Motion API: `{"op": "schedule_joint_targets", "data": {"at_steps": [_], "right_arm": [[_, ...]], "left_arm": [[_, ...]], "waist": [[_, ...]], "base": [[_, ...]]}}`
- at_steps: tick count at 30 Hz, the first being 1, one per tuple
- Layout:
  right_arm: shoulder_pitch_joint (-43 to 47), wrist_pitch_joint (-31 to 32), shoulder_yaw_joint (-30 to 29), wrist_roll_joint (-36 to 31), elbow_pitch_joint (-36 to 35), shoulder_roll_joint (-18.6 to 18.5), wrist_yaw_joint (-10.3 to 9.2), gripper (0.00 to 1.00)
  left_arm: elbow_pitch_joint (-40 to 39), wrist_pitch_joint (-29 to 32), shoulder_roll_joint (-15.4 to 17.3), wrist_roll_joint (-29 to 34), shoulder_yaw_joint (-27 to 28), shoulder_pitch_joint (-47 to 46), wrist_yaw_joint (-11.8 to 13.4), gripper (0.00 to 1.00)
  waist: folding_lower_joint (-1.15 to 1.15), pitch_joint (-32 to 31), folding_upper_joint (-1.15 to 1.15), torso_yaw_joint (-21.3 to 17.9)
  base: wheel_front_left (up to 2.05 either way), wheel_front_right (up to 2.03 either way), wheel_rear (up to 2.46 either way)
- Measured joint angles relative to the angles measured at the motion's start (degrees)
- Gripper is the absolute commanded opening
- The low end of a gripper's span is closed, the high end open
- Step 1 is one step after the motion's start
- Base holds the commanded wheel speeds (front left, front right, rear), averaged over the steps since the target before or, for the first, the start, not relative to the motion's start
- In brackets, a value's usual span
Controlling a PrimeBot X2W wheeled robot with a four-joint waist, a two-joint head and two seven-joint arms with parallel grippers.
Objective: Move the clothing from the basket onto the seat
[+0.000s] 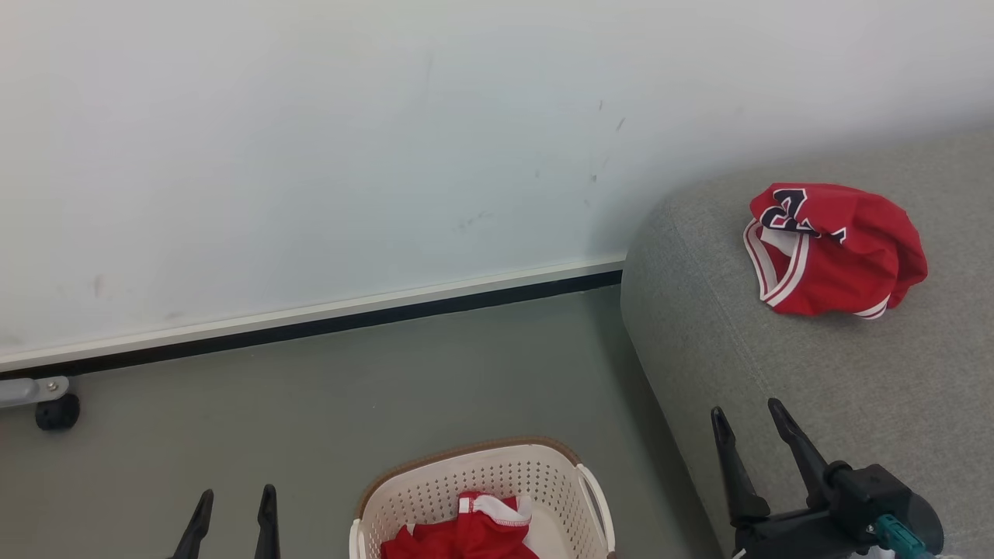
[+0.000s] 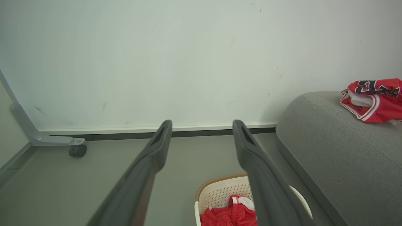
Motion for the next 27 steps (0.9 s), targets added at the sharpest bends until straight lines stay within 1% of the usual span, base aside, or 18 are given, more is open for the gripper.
{"op": "schedule_joint_targets", "data": {"at_steps": [20,27], "right_arm": [[2.2,0.0,-2.8,-1.9,-2.1,0.8,-0.07,1.00],[2.3,0.0,-3.5,-2.3,-3.0,0.9,-0.07,1.00]], "left_arm": [[-0.8,0.0,-0.1,1.4,0.7,0.6,0.0,1.00],[-1.6,0.0,-0.1,1.6,0.9,1.1,0.0,1.00]], "waist": [[0.00,0.6,0.00,0.3],[0.00,2.0,0.00,0.3]], "base": [[0.00,0.00,0.00],[0.00,0.00,0.00]]}}
